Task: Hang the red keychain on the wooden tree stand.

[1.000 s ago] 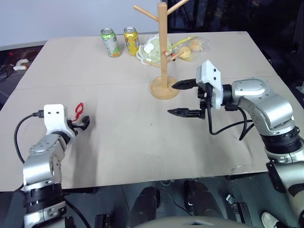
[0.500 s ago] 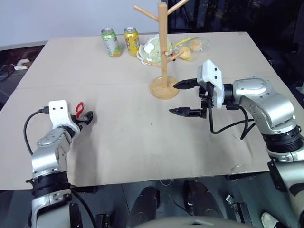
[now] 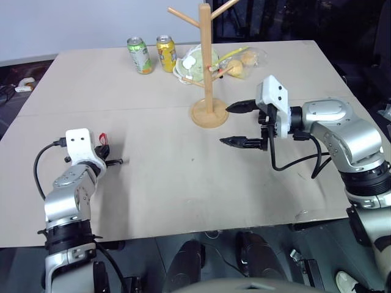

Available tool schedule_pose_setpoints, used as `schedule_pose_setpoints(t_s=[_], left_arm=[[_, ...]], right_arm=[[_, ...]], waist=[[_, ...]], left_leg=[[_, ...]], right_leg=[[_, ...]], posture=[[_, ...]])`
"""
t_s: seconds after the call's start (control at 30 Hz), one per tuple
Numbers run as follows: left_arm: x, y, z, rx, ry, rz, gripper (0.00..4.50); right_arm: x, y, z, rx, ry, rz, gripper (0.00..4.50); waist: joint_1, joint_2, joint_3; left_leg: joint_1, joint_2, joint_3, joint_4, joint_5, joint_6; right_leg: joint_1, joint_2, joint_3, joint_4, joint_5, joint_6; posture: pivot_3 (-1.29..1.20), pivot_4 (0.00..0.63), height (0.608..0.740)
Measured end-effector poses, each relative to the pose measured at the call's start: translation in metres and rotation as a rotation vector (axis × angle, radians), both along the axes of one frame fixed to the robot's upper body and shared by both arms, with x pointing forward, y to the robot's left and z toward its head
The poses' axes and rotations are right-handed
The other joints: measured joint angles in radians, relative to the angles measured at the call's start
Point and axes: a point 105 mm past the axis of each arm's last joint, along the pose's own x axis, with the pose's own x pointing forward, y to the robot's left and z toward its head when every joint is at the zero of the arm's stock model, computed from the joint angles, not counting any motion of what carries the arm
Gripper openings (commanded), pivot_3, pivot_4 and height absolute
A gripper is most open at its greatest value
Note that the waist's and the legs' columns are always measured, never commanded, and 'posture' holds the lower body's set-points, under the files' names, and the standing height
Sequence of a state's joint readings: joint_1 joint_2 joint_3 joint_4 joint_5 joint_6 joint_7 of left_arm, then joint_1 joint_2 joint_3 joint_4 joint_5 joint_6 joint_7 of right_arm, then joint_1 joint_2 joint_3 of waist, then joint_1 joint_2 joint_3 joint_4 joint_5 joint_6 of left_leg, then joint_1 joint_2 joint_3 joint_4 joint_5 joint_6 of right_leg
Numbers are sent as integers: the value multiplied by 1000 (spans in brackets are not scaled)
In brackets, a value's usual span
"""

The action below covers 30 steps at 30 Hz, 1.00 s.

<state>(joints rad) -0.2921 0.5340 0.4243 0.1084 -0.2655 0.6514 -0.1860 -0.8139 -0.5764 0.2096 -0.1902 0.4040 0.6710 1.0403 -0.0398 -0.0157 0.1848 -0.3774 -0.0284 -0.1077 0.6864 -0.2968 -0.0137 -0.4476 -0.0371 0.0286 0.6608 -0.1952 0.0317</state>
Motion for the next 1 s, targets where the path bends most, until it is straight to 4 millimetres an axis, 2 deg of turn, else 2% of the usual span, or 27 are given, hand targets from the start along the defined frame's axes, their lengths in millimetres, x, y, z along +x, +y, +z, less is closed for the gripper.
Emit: schedule_pose_setpoints(t_s=[0.1,0.27,0.33,0.37,0.43,0.53,0.6,0.67,0.77,0.87,1.0], left_arm=[[1,-1,3,24,-4,-28,53],[11,-21,24,110,-75,-202,53],[17,-46,45,188,-136,-381,53],[18,-64,62,240,-187,-499,53],[18,-84,79,302,-238,-624,53],[17,-138,109,452,-350,-914,53],[15,-171,134,500,-458,-1051,53],[13,-191,150,530,-538,-1124,53],[13,-212,161,550,-605,-1205,53],[19,-228,163,551,-643,-1265,53],[33,-235,158,596,-646,-1275,53]], right_arm=[[1,-1,0,2,-2,-7,4500],[7,-10,9,33,-31,-71,4500],[9,-18,12,51,-36,-120,4500],[10,-25,14,59,-45,-154,4500],[11,-32,16,71,-63,-196,4500],[11,-58,16,97,-112,-341,4500],[9,-68,18,113,-127,-408,4500],[5,-68,25,129,-152,-424,4500],[1,-70,33,145,-168,-443,4500],[-2,-67,38,152,-183,-447,4500],[-7,-62,47,163,-207,-444,4500]], waist=[[1,0,0],[10,0,0],[18,0,0],[24,0,0],[26,0,0],[38,0,0],[38,0,0],[23,0,0],[12,0,0],[6,0,0],[4,0,0]], left_leg=[[-1,0,0,0,0,0],[-2,0,0,0,1,-3],[-3,0,0,0,2,-3],[-3,0,0,-1,2,-4],[-4,0,0,-1,2,-4],[-5,-2,0,-1,2,-4],[-5,-2,2,0,2,-4],[-3,-2,4,-1,2,-3],[-2,0,5,-1,0,1],[-2,0,5,-1,0,1],[-2,0,6,0,1,3]], right_leg=[[0,0,0,0,0,0],[0,0,-3,-1,0,0],[0,0,-4,-2,0,0],[0,0,-4,-3,0,0],[0,0,-4,-3,0,0],[0,0,-5,-5,0,0],[0,0,-3,-5,0,0],[0,2,-1,-5,0,0],[0,5,0,-3,0,0],[0,5,0,-3,0,0],[0,5,0,-2,0,0]], posture=[[0,150,740],[0,150,740],[0,150,740],[0,150,740],[0,150,740],[0,150,740],[0,150,740],[0,150,740],[0,150,740],[0,150,740],[0,150,740]])
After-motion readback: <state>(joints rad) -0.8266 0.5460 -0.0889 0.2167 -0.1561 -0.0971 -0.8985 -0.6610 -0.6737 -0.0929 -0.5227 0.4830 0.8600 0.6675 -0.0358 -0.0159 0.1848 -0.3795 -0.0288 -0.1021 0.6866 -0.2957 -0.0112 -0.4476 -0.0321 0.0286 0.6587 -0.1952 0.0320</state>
